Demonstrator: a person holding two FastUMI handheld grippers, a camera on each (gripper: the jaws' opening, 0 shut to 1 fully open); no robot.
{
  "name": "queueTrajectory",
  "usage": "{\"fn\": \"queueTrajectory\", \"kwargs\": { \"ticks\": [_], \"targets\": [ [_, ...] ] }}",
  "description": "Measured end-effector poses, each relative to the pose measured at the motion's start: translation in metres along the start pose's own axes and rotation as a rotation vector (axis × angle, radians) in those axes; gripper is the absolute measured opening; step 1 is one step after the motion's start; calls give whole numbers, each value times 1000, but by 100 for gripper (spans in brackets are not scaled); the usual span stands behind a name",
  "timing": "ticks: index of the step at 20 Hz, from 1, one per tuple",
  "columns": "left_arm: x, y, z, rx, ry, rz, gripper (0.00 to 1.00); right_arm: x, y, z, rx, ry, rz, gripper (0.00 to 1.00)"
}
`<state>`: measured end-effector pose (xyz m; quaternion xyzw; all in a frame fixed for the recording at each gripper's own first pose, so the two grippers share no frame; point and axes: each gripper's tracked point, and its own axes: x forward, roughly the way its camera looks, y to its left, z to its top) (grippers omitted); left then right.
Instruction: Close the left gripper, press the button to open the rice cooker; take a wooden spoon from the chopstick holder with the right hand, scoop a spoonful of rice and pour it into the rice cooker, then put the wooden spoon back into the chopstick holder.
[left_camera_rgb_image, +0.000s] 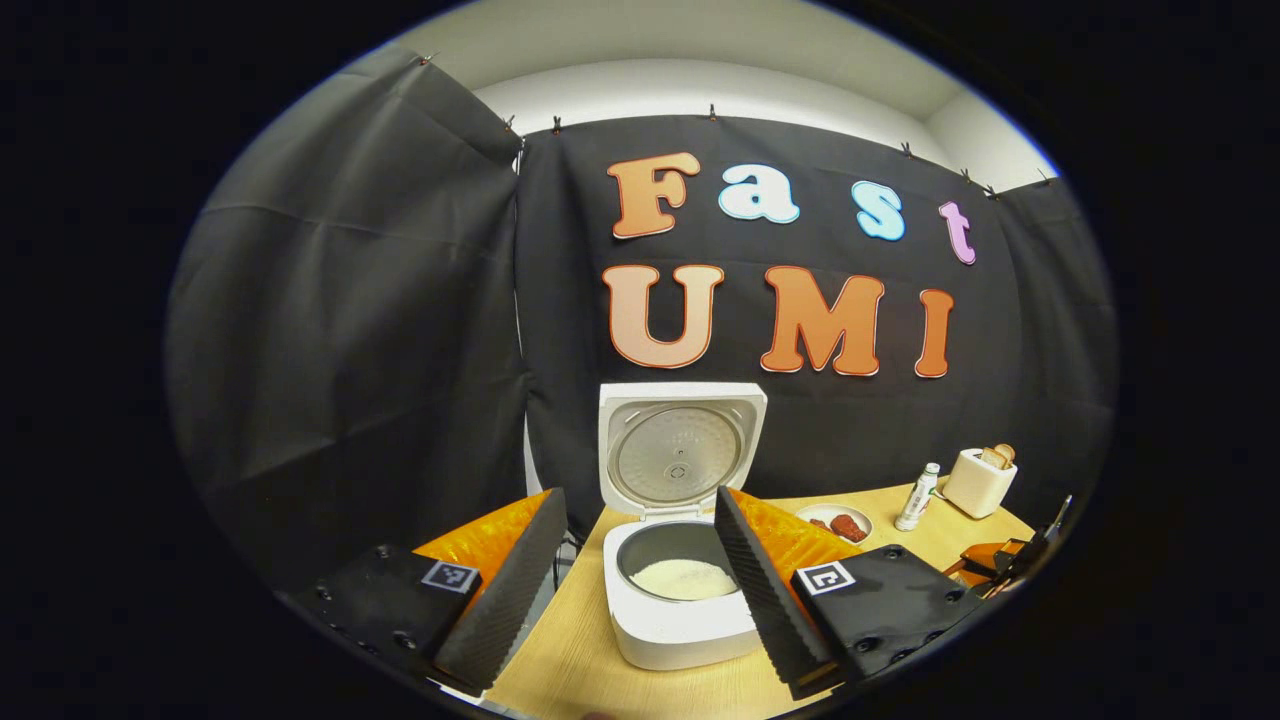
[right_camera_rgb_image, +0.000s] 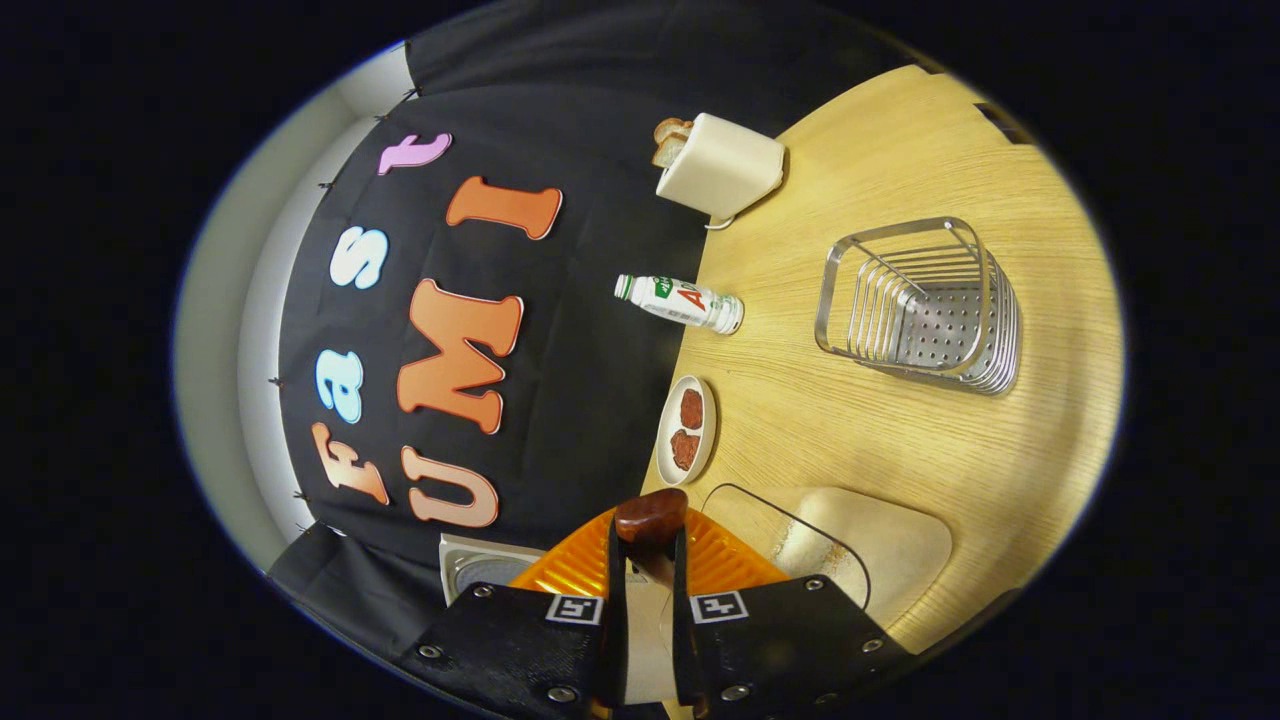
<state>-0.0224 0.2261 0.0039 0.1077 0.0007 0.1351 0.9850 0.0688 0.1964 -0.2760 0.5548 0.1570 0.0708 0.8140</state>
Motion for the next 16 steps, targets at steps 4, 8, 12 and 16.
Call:
{"fn": "queueTrajectory", "kwargs": {
  "ticks": [4, 8, 12, 16],
  "targets": [
    [-2, 3, 7, -3, -14, 2, 100, -7, 5, 9, 22, -5, 0, 18],
    [-5, 9, 11, -6, -24, 6, 100, -16, 14, 16, 35, -13, 1, 18],
    [-6, 13, 12, -14, -27, 4, 100, -24, 44, 23, 61, -19, 37, 13],
    [-8, 19, 12, -32, -30, 3, 100, -24, 80, 24, 79, -20, 84, 18]
  ]
}}
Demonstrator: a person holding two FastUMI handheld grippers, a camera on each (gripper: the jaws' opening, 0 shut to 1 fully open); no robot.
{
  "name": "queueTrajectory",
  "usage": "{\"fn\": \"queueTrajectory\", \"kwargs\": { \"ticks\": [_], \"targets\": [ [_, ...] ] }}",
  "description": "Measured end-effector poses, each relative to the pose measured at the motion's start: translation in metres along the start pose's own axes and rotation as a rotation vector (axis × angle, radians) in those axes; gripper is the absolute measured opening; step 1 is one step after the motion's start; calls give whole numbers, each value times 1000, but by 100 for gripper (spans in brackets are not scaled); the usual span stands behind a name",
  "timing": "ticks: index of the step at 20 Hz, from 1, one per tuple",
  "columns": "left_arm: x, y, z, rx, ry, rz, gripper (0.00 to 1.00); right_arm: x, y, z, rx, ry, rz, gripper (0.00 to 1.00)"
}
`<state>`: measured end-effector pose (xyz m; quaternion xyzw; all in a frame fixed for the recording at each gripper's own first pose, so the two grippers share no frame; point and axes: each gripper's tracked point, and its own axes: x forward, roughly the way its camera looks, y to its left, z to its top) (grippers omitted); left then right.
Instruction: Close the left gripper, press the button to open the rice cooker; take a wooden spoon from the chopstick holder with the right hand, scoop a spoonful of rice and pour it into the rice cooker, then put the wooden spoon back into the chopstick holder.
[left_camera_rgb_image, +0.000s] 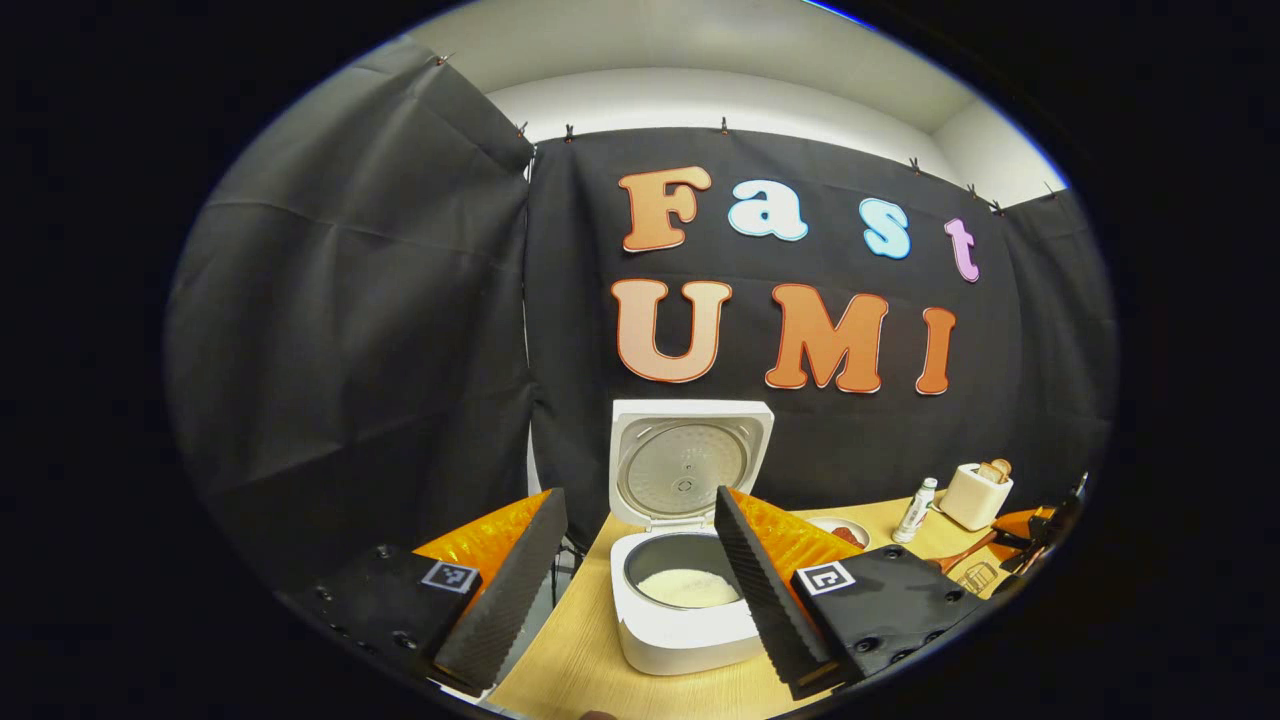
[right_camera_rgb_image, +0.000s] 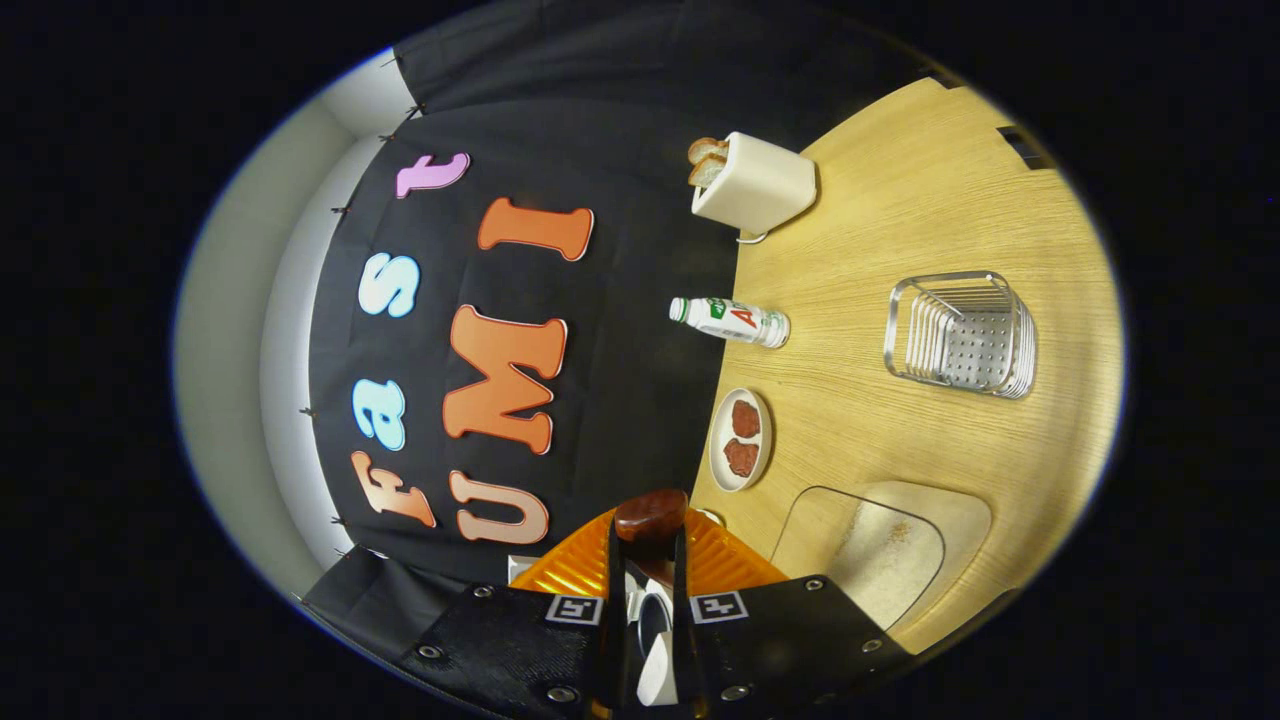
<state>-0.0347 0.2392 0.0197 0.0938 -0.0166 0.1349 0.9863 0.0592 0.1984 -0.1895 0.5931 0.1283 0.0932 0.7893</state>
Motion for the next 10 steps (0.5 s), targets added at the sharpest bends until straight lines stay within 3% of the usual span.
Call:
{"fn": "queueTrajectory", "kwargs": {
  "ticks": [10],
  "targets": [
    [-7, 32, -6, -29, 4, 48, 100, 36, 72, -54, 24, 87, 79, 17]
  ]
}}
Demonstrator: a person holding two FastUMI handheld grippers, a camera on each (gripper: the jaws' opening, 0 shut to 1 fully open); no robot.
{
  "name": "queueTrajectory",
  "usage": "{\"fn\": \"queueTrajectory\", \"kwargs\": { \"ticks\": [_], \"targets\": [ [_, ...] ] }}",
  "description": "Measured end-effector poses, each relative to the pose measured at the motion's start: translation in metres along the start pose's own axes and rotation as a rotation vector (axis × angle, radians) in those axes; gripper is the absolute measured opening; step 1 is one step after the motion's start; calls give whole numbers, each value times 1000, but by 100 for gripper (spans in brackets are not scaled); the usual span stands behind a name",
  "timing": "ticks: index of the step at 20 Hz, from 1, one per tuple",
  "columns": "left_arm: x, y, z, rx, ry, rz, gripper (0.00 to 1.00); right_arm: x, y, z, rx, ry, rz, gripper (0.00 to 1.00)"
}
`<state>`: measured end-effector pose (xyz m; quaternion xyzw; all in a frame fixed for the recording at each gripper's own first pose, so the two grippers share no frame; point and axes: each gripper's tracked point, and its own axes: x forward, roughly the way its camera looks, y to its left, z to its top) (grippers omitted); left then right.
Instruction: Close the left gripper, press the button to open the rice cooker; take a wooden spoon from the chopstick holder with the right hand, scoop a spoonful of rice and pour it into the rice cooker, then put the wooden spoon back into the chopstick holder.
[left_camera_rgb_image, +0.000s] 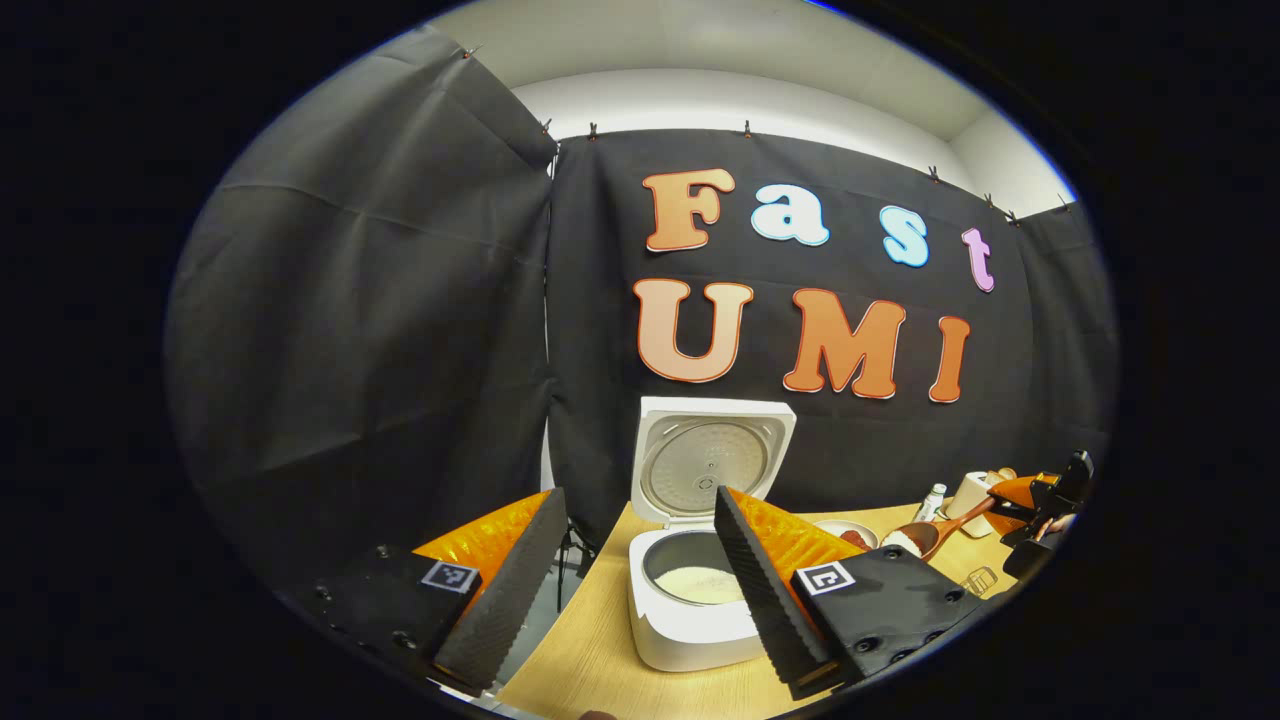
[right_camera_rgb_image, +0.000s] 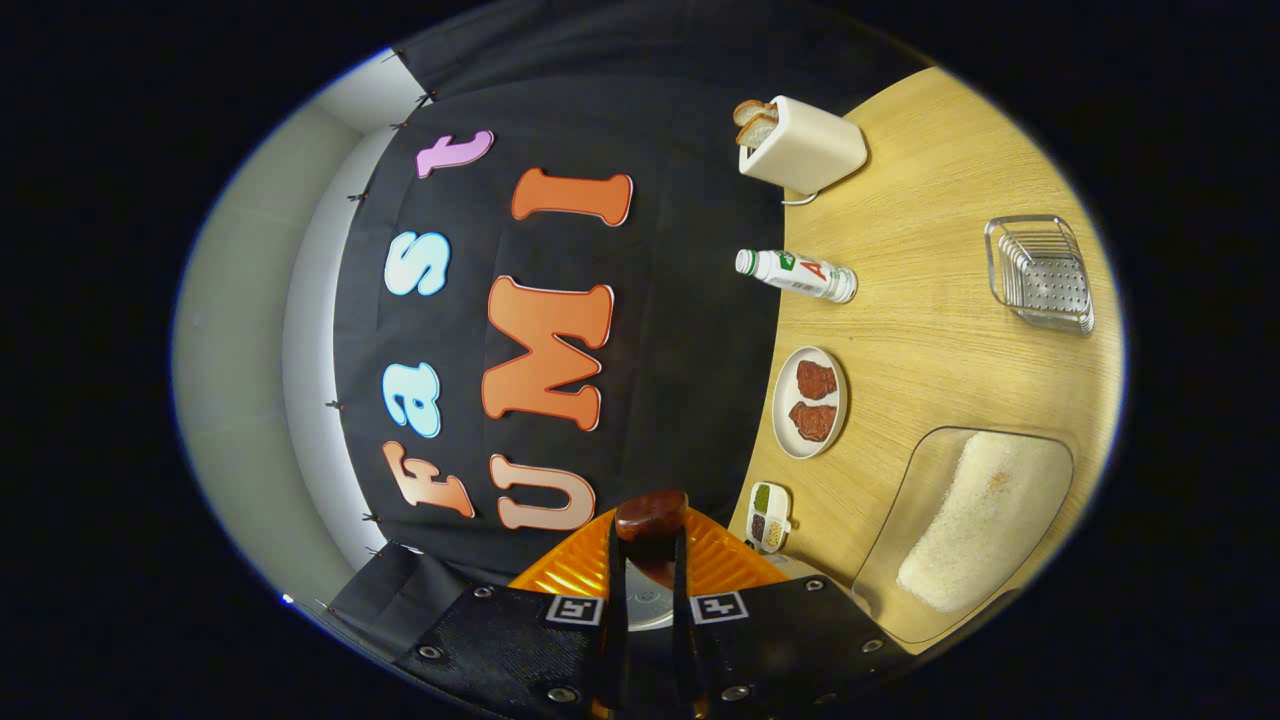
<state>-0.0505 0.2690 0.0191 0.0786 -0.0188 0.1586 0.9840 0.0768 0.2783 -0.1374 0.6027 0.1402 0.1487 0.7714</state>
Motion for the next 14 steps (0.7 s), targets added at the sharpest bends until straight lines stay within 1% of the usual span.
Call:
{"fn": "queueTrajectory", "kwargs": {
  "ticks": [4, 6, 14],
  "targets": [
    [1, 9, -4, -16, 6, 13, 100, 24, 22, -33, 11, 55, 25, 17],
    [0, 11, -7, -17, 12, 15, 100, 37, 24, -50, 1, 83, 24, 18],
    [9, 21, -20, -37, 40, 15, 100, 81, 41, -105, -96, 164, 7, 17]
  ]
}}
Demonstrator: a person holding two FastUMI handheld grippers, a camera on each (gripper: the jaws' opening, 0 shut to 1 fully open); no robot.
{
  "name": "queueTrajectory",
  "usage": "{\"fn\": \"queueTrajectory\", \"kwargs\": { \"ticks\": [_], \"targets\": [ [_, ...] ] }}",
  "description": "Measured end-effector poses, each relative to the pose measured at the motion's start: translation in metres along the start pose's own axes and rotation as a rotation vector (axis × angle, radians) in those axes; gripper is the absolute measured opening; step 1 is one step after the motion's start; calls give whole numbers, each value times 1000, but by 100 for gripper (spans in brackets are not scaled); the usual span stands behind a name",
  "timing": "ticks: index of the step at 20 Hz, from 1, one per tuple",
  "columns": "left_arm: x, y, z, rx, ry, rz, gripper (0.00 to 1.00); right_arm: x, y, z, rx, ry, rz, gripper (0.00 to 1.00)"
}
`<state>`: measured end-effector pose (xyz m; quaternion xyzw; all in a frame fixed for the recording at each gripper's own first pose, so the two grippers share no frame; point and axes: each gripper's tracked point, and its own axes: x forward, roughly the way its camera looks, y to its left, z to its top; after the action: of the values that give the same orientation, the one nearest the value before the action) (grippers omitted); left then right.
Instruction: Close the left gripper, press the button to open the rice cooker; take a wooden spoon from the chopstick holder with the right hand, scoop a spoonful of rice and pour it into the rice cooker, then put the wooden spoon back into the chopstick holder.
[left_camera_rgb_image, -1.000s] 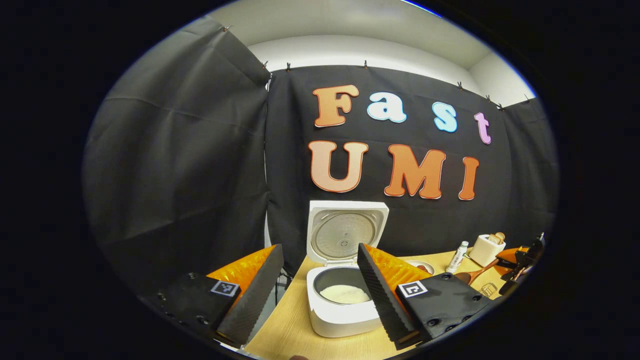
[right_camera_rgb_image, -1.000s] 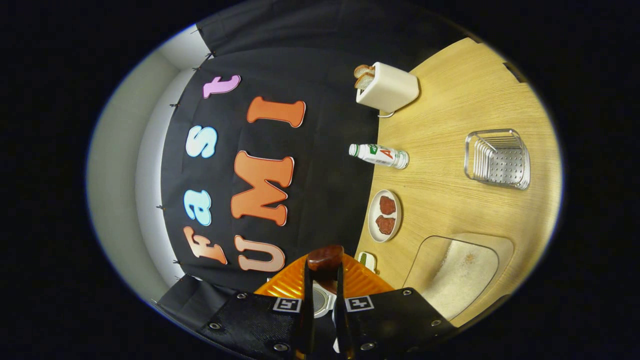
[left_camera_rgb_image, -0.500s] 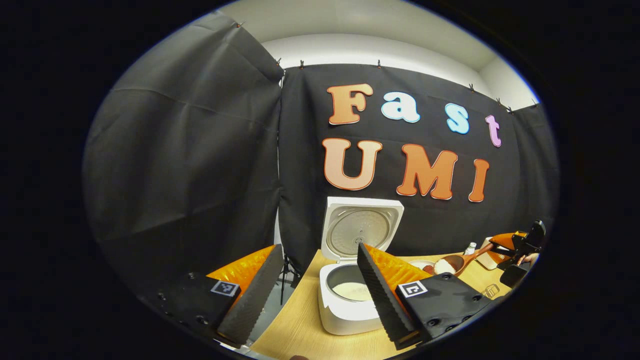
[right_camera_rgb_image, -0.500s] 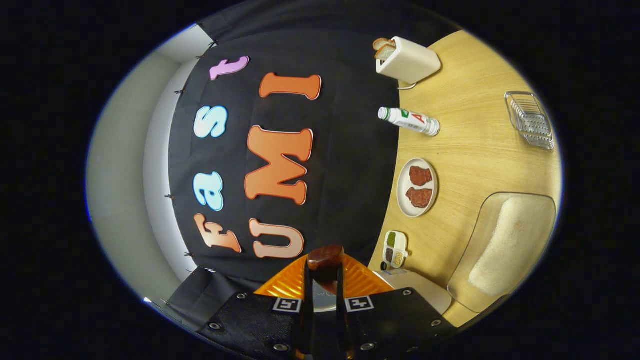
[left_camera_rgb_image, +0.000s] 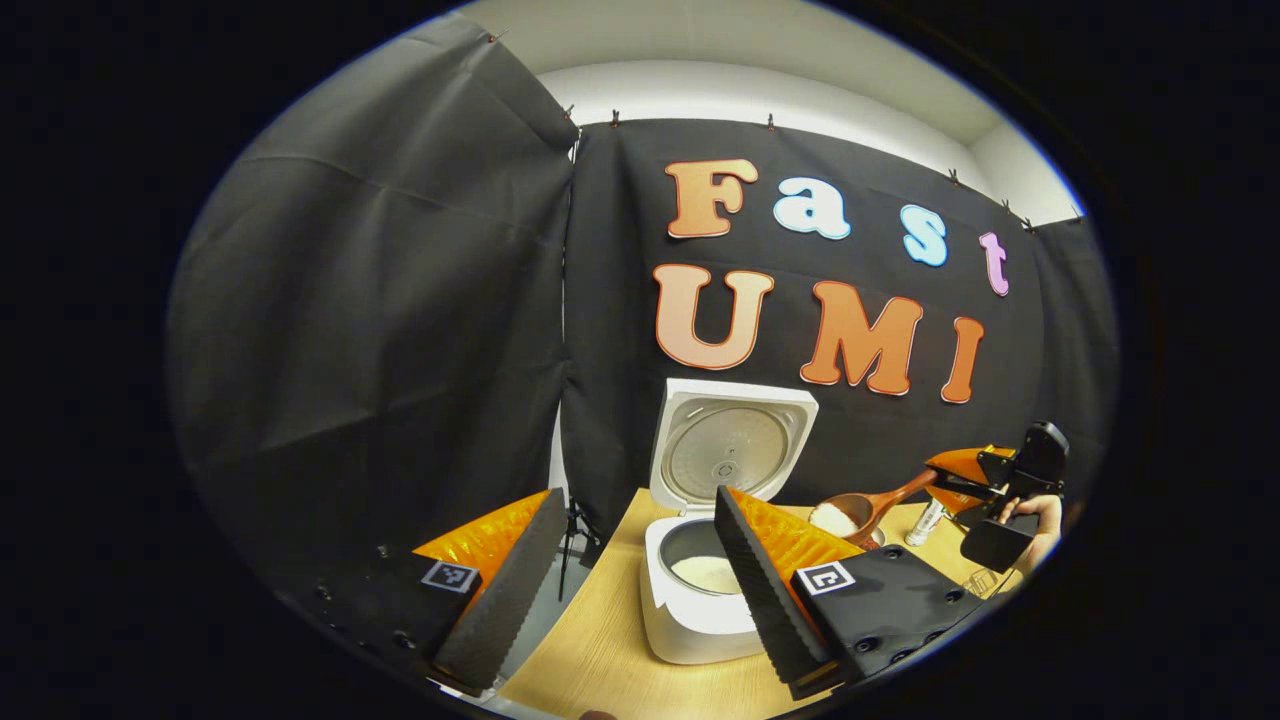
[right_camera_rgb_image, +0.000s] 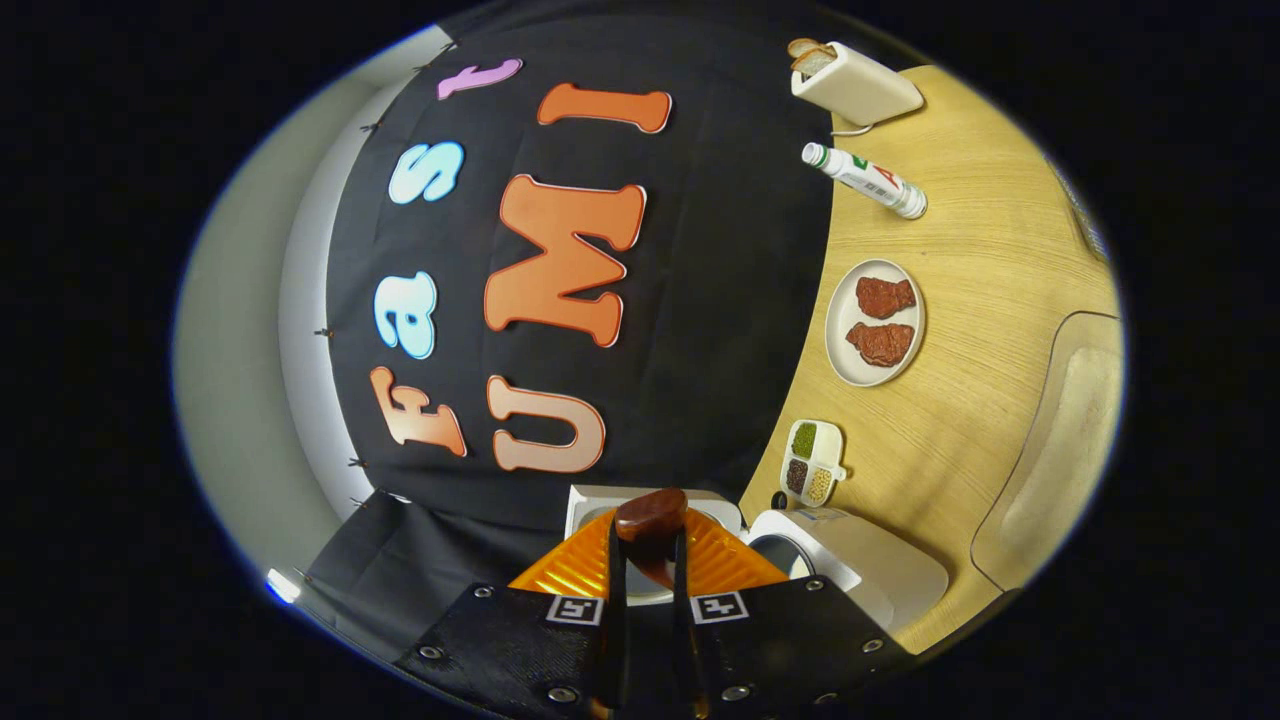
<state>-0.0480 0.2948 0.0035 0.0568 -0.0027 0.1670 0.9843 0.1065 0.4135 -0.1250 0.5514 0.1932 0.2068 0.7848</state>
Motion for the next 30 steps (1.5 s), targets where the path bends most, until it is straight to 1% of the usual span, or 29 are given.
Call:
{"fn": "queueTrajectory", "kwargs": {
  "ticks": [1, 2, 3, 4, 5, 9, 14, 21, 26, 30],
  "targets": [
    [0, 0, -1, 2, 1, 2, 100, 7, 2, -4, -21, 6, -3, 17],
    [0, 2, -2, 5, 1, 6, 100, 14, 4, -7, -49, 10, -9, 12],
    [1, 4, -2, 8, 0, 14, 100, 21, 7, -11, -80, 14, -13, 17],
    [2, 8, -3, 5, 1, 23, 100, 27, 9, -15, -114, 15, -18, 12],
    [1, 15, -6, -1, 3, 31, 100, 33, 12, -18, -145, 18, -22, 17],
    [3, 35, -10, -20, 17, 66, 100, 50, 27, -35, -257, 44, -22, 18],
    [3, 49, -8, -28, 9, 96, 100, 59, 36, -58, -405, 65, -15, 17],
    [7, 54, -11, -28, 7, 106, 100, 64, 49, -67, -557, 68, -2, 17],
    [7, 56, -11, -32, 4, 114, 100, 63, 56, -72, -633, 73, 13, 17],
    [6, 55, -13, -34, 5, 116, 100, 61, 63, -79, -746, 73, 30, 18]
  ]
}}
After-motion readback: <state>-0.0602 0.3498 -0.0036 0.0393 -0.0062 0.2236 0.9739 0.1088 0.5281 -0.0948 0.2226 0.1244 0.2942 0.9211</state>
